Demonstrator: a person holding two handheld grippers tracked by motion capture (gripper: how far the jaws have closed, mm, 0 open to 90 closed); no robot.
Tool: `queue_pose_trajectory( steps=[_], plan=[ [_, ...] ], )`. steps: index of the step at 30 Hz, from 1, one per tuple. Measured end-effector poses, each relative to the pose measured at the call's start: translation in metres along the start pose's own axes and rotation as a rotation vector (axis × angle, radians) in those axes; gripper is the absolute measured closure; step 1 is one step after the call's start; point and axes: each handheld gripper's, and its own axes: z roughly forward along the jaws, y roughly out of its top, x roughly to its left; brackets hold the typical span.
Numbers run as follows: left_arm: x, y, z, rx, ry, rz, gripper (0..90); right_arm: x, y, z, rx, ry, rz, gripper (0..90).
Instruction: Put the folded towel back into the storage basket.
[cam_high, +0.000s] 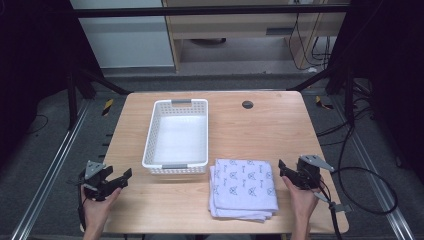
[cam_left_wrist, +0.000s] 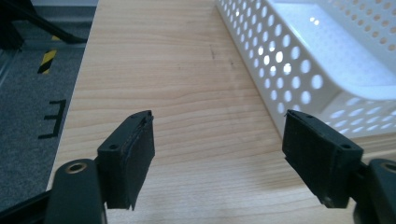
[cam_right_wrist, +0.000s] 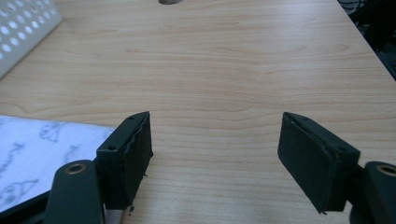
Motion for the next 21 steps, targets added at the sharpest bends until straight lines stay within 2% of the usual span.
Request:
queue_pose_trajectory(
  steps=[8,11,21],
  plan=[
    [-0.020,0.002,-0.005,-0.018,-0.033,0.046,26.8,0.002,-0.002,-0.010,-0.013,0.036,0.022,27.0],
    [-0.024,0.002,-0.006,-0.016,-0.048,0.045,27.8,0.003,-0.003,-0.012,-0.018,0.042,0.025,27.3],
    [-0.026,0.004,-0.011,-0.031,-0.058,0.029,30.7,0.007,0.001,-0.020,-0.046,0.072,0.006,27.5]
  ],
)
